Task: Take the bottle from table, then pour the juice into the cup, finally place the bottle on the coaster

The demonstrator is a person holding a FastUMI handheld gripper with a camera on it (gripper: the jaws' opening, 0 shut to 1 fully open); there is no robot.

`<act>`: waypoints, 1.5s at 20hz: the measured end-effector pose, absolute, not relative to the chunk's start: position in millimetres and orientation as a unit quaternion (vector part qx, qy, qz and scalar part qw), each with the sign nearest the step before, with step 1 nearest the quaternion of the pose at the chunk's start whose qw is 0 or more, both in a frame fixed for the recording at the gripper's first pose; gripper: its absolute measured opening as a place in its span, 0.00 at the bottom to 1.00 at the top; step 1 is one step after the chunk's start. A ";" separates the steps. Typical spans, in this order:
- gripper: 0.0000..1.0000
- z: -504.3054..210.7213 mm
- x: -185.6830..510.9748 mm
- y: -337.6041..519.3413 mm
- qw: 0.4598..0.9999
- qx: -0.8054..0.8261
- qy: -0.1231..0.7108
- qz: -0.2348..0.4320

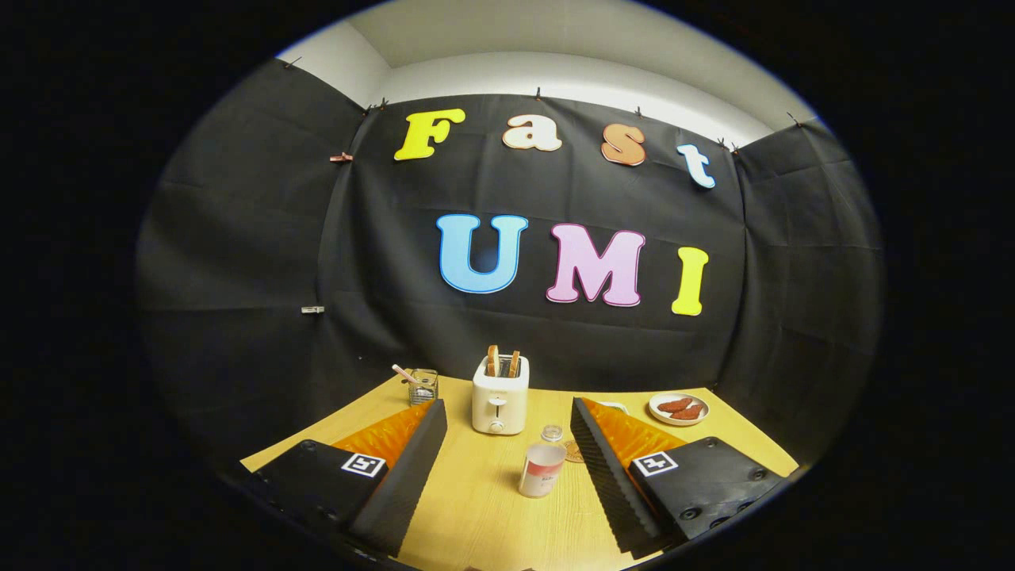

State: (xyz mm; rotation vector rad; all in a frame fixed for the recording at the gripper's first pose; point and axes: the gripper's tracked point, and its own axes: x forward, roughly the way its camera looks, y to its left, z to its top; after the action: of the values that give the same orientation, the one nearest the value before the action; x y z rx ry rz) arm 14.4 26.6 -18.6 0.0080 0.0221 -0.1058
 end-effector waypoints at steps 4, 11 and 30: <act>0.97 -30.0 18.5 25.7 0.997 0.010 0.021 -0.076; 0.97 -46.4 25.7 0.1 0.991 0.018 0.021 -0.133; 0.97 -134.6 119.9 -23.4 0.986 -0.027 0.077 -0.142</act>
State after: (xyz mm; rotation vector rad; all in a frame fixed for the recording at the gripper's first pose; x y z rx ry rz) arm 119.9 -23.4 -134.6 -0.0551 0.1555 -0.2847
